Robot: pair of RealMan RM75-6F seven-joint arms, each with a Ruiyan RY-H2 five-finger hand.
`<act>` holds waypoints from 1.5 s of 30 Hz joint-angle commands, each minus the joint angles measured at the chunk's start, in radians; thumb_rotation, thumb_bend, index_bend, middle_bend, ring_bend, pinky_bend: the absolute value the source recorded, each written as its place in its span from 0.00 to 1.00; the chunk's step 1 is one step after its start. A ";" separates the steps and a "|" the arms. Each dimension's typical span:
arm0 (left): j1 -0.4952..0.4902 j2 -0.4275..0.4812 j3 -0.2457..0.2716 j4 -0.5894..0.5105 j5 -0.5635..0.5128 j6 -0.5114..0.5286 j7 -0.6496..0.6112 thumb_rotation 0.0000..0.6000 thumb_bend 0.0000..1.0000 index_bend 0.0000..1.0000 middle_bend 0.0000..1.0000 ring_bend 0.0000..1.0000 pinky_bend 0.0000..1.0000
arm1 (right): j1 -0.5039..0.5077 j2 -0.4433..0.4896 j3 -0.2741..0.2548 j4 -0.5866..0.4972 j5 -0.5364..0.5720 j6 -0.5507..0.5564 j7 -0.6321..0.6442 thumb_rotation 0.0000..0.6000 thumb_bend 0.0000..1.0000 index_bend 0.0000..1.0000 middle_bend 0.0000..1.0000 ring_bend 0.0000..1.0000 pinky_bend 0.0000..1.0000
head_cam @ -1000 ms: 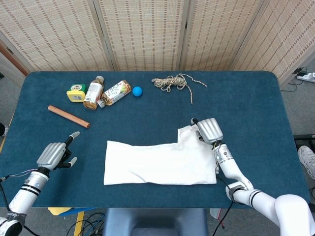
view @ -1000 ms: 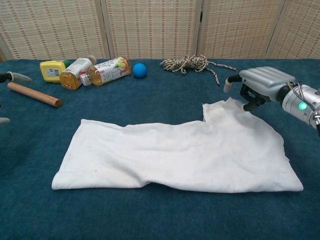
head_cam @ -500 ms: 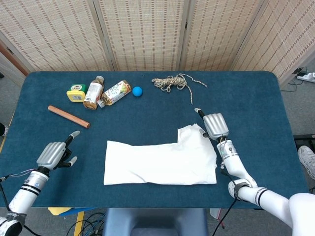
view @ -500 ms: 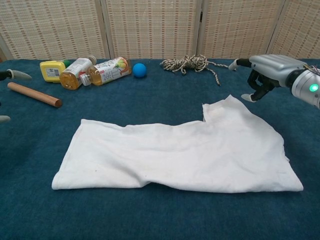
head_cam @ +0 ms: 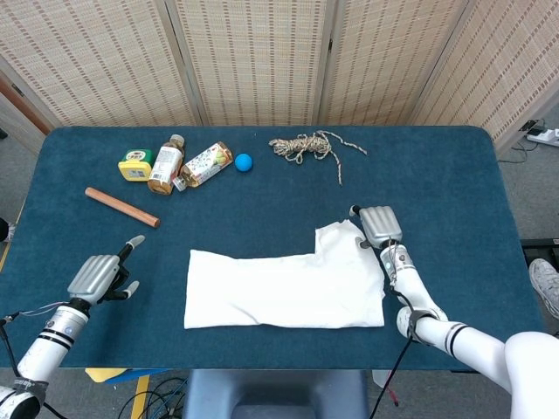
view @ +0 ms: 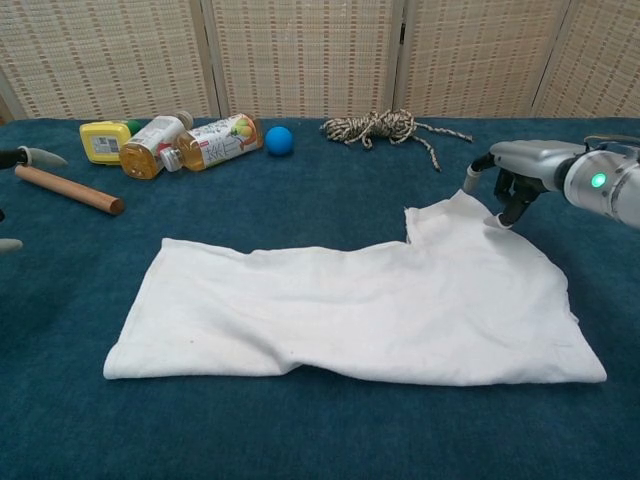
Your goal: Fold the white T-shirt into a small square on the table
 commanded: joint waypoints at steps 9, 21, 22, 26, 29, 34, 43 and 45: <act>0.006 -0.001 0.003 0.008 -0.002 -0.001 -0.008 1.00 0.40 0.00 0.97 0.92 1.00 | 0.086 -0.057 -0.018 0.091 0.140 -0.063 -0.085 1.00 0.30 0.32 0.83 0.97 1.00; 0.010 -0.007 0.005 0.018 0.002 0.002 -0.017 1.00 0.40 0.00 0.97 0.92 1.00 | 0.103 -0.062 -0.035 0.099 0.160 -0.056 -0.065 1.00 0.36 0.46 0.84 0.97 1.00; 0.011 -0.007 0.005 0.019 0.003 0.003 -0.018 1.00 0.40 0.00 0.97 0.92 1.00 | 0.100 -0.060 -0.036 0.095 0.153 -0.050 -0.055 1.00 0.37 0.47 0.84 0.97 1.00; 0.012 -0.010 0.005 0.022 0.006 0.004 -0.021 1.00 0.40 0.00 0.97 0.92 1.00 | 0.083 -0.048 -0.041 0.072 0.111 -0.024 -0.014 1.00 0.44 0.53 0.86 0.97 1.00; 0.013 -0.010 0.005 0.024 0.008 0.006 -0.023 1.00 0.40 0.00 0.97 0.92 1.00 | 0.061 -0.030 -0.040 0.033 0.056 0.013 0.038 1.00 0.48 0.56 0.87 0.97 1.00; 0.013 -0.009 0.003 0.022 0.015 0.012 -0.026 1.00 0.40 0.00 0.97 0.92 1.00 | 0.009 0.023 -0.057 -0.066 -0.060 0.095 0.121 1.00 0.52 0.58 0.88 0.97 1.00; 0.013 -0.006 0.001 0.012 0.025 0.019 -0.028 1.00 0.40 0.00 0.97 0.92 1.00 | -0.094 0.106 -0.153 -0.219 -0.300 0.248 0.231 1.00 0.53 0.61 0.89 0.97 1.00; 0.013 -0.005 0.001 0.009 0.027 0.021 -0.028 1.00 0.40 0.00 0.97 0.92 1.00 | -0.114 0.116 -0.179 -0.233 -0.346 0.276 0.247 1.00 0.53 0.61 0.89 0.97 1.00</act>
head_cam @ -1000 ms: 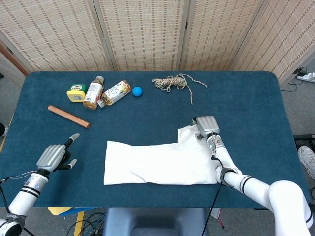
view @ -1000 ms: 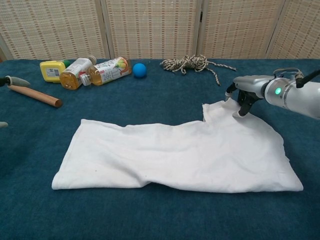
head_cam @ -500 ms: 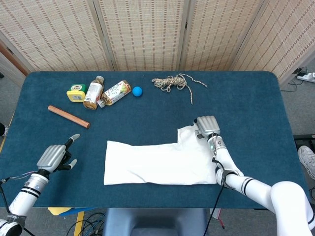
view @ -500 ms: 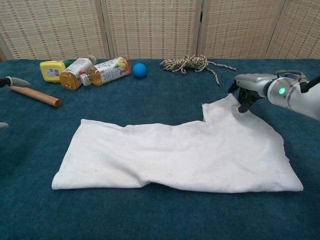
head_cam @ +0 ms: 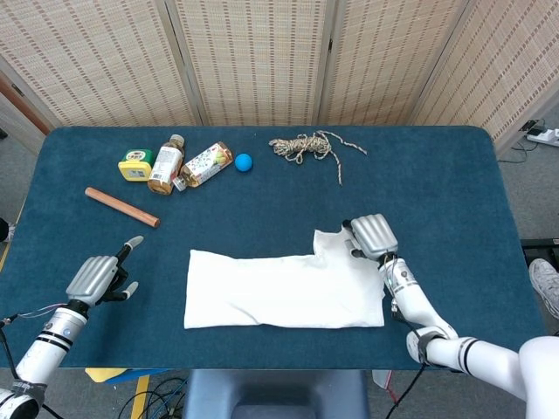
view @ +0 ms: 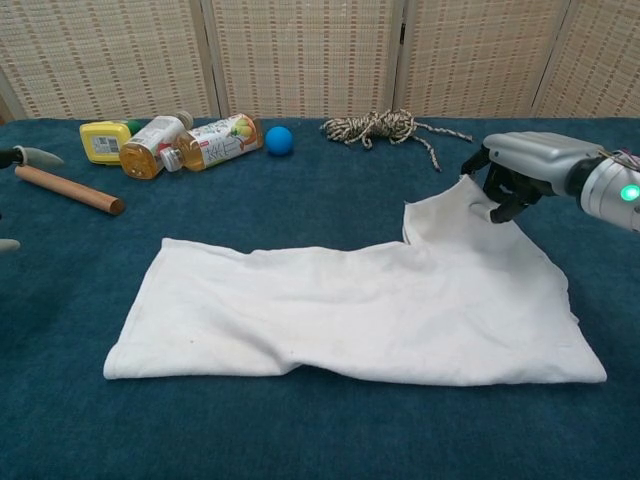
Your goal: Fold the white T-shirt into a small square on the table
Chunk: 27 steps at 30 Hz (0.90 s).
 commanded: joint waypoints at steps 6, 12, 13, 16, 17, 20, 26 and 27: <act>0.001 0.003 0.002 -0.003 0.006 0.004 -0.001 1.00 0.40 0.00 0.97 0.92 1.00 | -0.099 0.043 -0.137 -0.036 -0.230 0.135 0.099 1.00 0.53 0.61 0.89 0.97 1.00; 0.001 0.000 0.004 -0.003 0.008 0.001 -0.002 1.00 0.40 0.00 0.97 0.92 1.00 | -0.139 0.039 -0.199 0.018 -0.342 0.200 0.145 1.00 0.53 0.61 0.90 0.97 1.00; 0.001 0.000 0.005 -0.003 0.008 0.000 -0.001 1.00 0.40 0.00 0.97 0.92 1.00 | -0.144 0.039 -0.204 0.024 -0.352 0.206 0.150 1.00 0.53 0.61 0.90 0.97 1.00; 0.000 0.000 0.004 -0.004 0.007 0.001 0.000 1.00 0.40 0.00 0.97 0.92 1.00 | -0.157 0.042 -0.217 0.045 -0.383 0.227 0.167 1.00 0.54 0.61 0.90 0.97 1.00; 0.000 0.000 0.004 -0.005 0.007 0.001 -0.001 1.00 0.40 0.00 0.97 0.92 1.00 | -0.162 0.044 -0.222 0.054 -0.394 0.234 0.171 1.00 0.54 0.61 0.90 0.97 1.00; 0.000 0.000 0.005 -0.005 0.007 0.000 0.001 1.00 0.40 0.00 0.97 0.92 1.00 | -0.174 0.050 -0.232 0.071 -0.411 0.242 0.176 1.00 0.54 0.62 0.90 0.97 1.00; -0.002 -0.004 0.004 -0.004 0.004 -0.004 0.004 1.00 0.40 0.00 0.97 0.92 1.00 | -0.186 0.055 -0.247 0.074 -0.427 0.224 0.174 1.00 0.53 0.62 0.90 0.97 1.00; -0.003 -0.005 0.004 -0.004 0.004 -0.004 0.005 1.00 0.40 0.00 0.97 0.92 1.00 | -0.187 0.058 -0.248 0.068 -0.426 0.217 0.168 1.00 0.51 0.60 0.89 0.97 1.00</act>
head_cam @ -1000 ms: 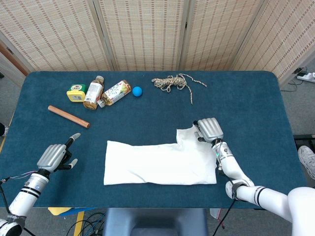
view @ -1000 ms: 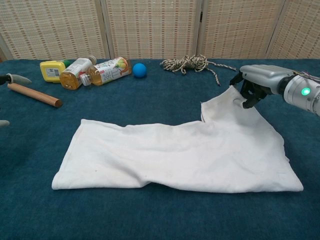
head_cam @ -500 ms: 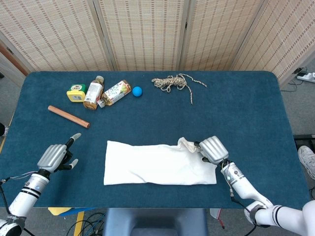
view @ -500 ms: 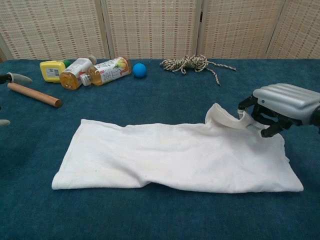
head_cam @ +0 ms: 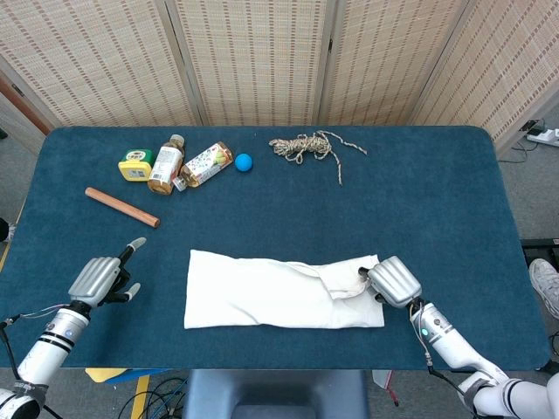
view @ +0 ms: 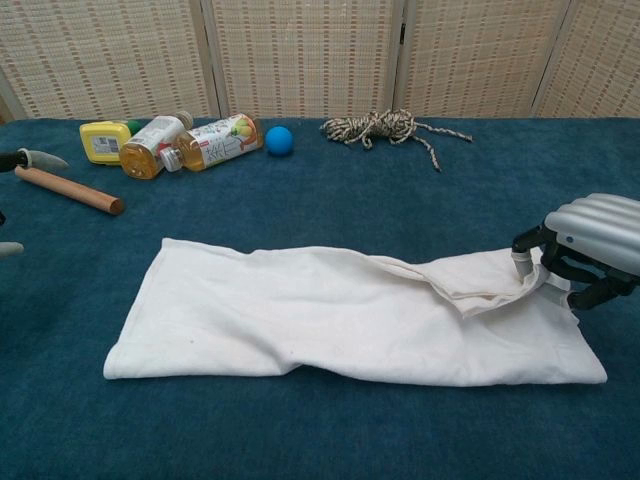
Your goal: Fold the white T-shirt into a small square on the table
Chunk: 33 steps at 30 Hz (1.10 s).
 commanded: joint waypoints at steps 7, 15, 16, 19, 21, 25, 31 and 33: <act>-0.005 0.005 -0.005 0.001 -0.002 -0.002 0.002 1.00 0.40 0.00 0.97 0.92 1.00 | -0.008 0.059 0.006 -0.122 0.030 -0.053 -0.096 1.00 0.26 0.16 0.86 0.95 1.00; -0.014 0.002 0.000 0.027 0.023 -0.004 0.010 1.00 0.40 0.00 0.97 0.92 1.00 | -0.023 0.137 0.020 -0.261 0.042 -0.044 -0.165 1.00 0.13 0.00 0.83 0.93 1.00; -0.016 0.001 0.003 0.036 0.034 -0.002 0.011 1.00 0.40 0.00 0.97 0.92 1.00 | -0.025 0.152 0.024 -0.284 0.038 -0.034 -0.167 1.00 0.13 0.00 0.83 0.93 1.00; -0.025 -0.004 0.019 0.081 0.089 0.007 0.014 1.00 0.40 0.01 0.97 0.92 1.00 | -0.030 0.195 0.043 -0.344 0.027 0.001 -0.157 1.00 0.13 0.00 0.83 0.93 1.00; -0.030 -0.015 0.034 0.126 0.142 0.026 0.010 1.00 0.40 0.05 0.97 0.92 1.00 | -0.034 0.224 0.061 -0.380 0.022 0.029 -0.154 1.00 0.13 0.00 0.83 0.93 1.00; -0.043 -0.060 0.079 0.267 0.281 0.089 -0.021 1.00 0.38 0.13 0.97 0.92 1.00 | -0.043 0.287 0.109 -0.447 0.019 0.094 -0.161 1.00 0.12 0.00 0.83 0.93 1.00; -0.056 -0.146 0.125 0.451 0.407 0.190 -0.102 1.00 0.32 0.20 0.97 0.92 1.00 | -0.065 0.343 0.154 -0.505 0.031 0.153 -0.160 1.00 0.12 0.00 0.83 0.93 1.00; -0.059 -0.174 0.136 0.495 0.432 0.217 -0.117 1.00 0.30 0.22 0.97 0.92 1.00 | -0.072 0.349 0.160 -0.511 0.034 0.164 -0.159 1.00 0.12 0.00 0.84 0.93 1.00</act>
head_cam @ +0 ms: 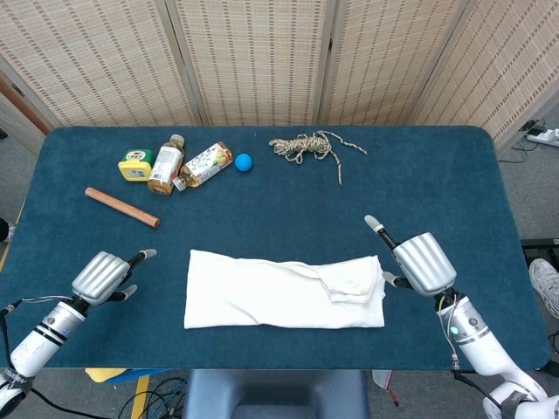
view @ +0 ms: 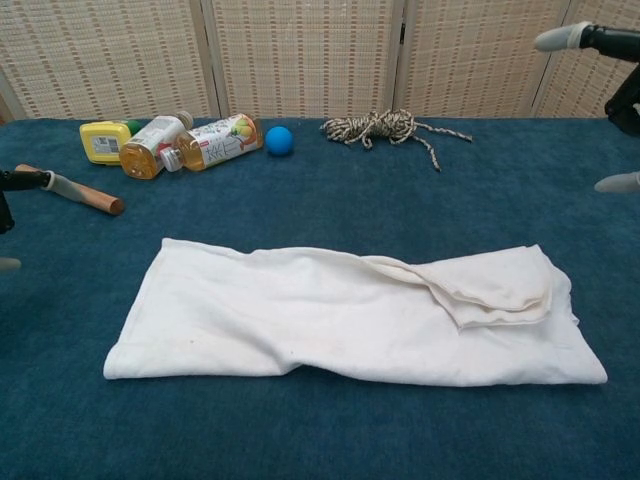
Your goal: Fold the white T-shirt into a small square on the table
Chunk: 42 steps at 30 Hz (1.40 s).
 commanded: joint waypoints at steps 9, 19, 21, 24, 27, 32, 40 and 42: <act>-0.035 -0.187 0.066 0.278 0.132 0.132 -0.064 1.00 0.30 0.27 0.97 0.92 1.00 | -0.039 0.013 0.013 -0.019 -0.004 0.043 -0.003 1.00 0.12 0.00 0.84 0.93 1.00; -0.071 -0.350 0.086 0.535 0.184 0.235 -0.088 1.00 0.30 0.28 0.97 0.92 1.00 | -0.072 0.023 0.020 -0.029 -0.006 0.073 -0.006 1.00 0.12 0.00 0.85 0.93 1.00; -0.077 -0.382 0.094 0.592 0.190 0.244 -0.094 1.00 0.30 0.28 0.97 0.92 1.00 | -0.078 0.025 0.021 -0.031 -0.005 0.077 -0.006 1.00 0.12 0.00 0.85 0.93 1.00; -0.080 -0.422 0.108 0.662 0.191 0.245 -0.113 1.00 0.30 0.28 0.97 0.92 1.00 | -0.087 0.027 0.021 -0.031 -0.004 0.082 -0.007 1.00 0.12 0.00 0.85 0.93 1.00; -0.079 -0.456 0.120 0.721 0.186 0.240 -0.134 1.00 0.30 0.28 0.97 0.92 1.00 | -0.094 0.027 0.022 -0.032 -0.003 0.085 -0.008 1.00 0.13 0.00 0.85 0.93 1.00; -0.076 -0.495 0.127 0.784 0.168 0.236 -0.168 1.00 0.30 0.29 0.97 0.92 1.00 | -0.103 0.026 0.025 -0.031 -0.005 0.090 -0.006 1.00 0.12 0.00 0.85 0.93 1.00; -0.081 -0.531 0.139 0.821 0.148 0.228 -0.190 1.00 0.30 0.29 0.97 0.92 1.00 | -0.114 0.025 0.031 -0.023 -0.002 0.092 0.001 1.00 0.12 0.00 0.85 0.93 1.00; -0.083 -0.538 0.140 0.823 0.144 0.230 -0.193 1.00 0.30 0.29 0.97 0.92 1.00 | -0.116 0.024 0.032 -0.022 -0.003 0.093 0.002 1.00 0.12 0.00 0.85 0.93 1.00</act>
